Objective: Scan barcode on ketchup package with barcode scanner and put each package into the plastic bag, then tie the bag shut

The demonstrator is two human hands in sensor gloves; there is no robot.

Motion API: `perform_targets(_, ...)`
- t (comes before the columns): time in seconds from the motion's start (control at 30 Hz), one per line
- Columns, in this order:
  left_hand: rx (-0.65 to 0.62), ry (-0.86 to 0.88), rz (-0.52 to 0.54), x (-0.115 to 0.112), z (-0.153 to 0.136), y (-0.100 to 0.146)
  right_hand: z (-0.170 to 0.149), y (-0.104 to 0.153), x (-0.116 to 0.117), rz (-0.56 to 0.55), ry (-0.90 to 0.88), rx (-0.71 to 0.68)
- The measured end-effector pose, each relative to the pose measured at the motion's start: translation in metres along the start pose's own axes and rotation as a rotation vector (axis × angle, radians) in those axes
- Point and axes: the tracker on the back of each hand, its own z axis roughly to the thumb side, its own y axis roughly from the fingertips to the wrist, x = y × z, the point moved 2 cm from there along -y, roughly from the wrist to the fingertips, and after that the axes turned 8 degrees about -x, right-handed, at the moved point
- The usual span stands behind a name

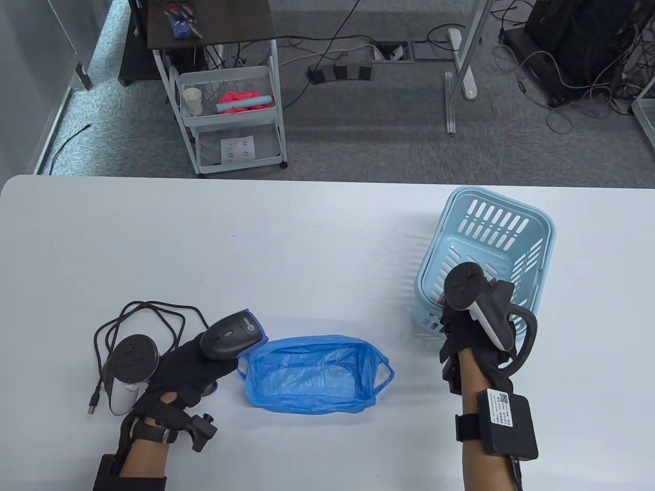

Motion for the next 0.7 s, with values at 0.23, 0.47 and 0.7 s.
perform_targets(0.23, 0.002, -0.011, -0.006, 0.0, -0.001, 0.0, 0.0, -0.011, 0.005, 0.041, 0.011, 0.039)
perform_targets(0.47, 0.007, -0.01, -0.007, 0.0, -0.001, 0.0, -0.003, -0.024, 0.012, 0.081, -0.001, 0.079)
perform_targets(0.7, 0.012, -0.011, -0.016, -0.001, -0.002, 0.0, -0.005, -0.03, 0.015, 0.113, -0.037, 0.102)
